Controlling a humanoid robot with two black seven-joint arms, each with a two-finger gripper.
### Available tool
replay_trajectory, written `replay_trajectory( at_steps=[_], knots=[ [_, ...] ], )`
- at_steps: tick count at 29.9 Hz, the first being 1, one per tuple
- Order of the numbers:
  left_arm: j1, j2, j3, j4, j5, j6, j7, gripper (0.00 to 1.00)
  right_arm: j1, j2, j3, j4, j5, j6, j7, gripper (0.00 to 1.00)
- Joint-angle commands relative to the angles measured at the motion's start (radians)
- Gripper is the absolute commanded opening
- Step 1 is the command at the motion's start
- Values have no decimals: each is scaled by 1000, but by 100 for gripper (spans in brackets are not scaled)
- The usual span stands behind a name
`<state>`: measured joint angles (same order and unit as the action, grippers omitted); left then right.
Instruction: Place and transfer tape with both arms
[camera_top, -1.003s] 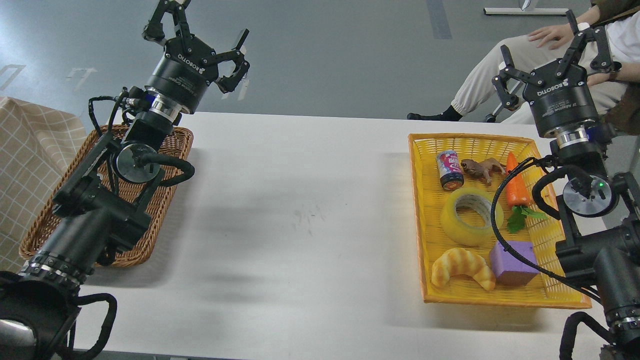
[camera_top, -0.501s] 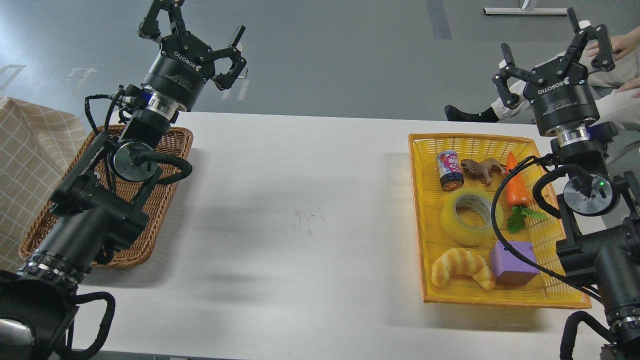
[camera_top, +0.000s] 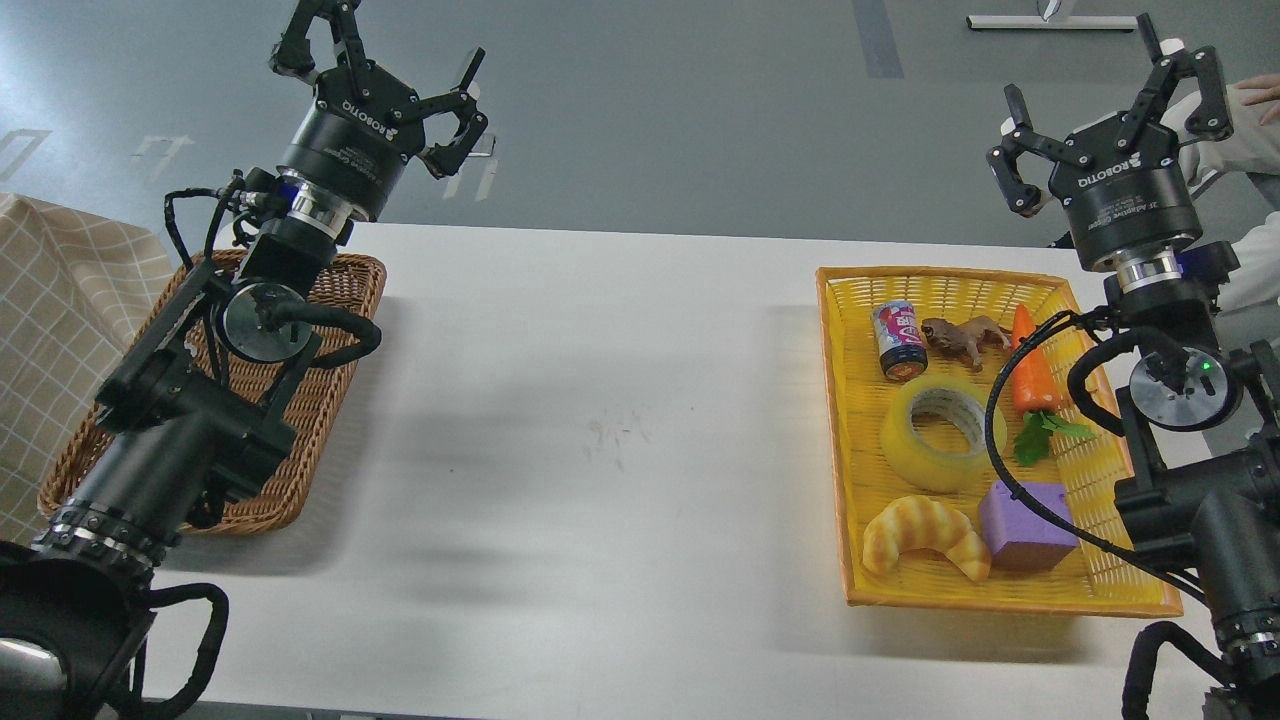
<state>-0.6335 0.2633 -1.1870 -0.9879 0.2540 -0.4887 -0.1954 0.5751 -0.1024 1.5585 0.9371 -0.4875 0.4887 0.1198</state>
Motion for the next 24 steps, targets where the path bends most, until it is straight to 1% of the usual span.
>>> replay_trajectory(
  at_steps=[1,24],
  knots=[
    [0,1,1,0,1,0,2,98,2,0,0,0,0,0,0,100],
    [-2,-3,-2,-5,1,0,2,98,6,0,0,2,1,0,0,100]
  ],
)
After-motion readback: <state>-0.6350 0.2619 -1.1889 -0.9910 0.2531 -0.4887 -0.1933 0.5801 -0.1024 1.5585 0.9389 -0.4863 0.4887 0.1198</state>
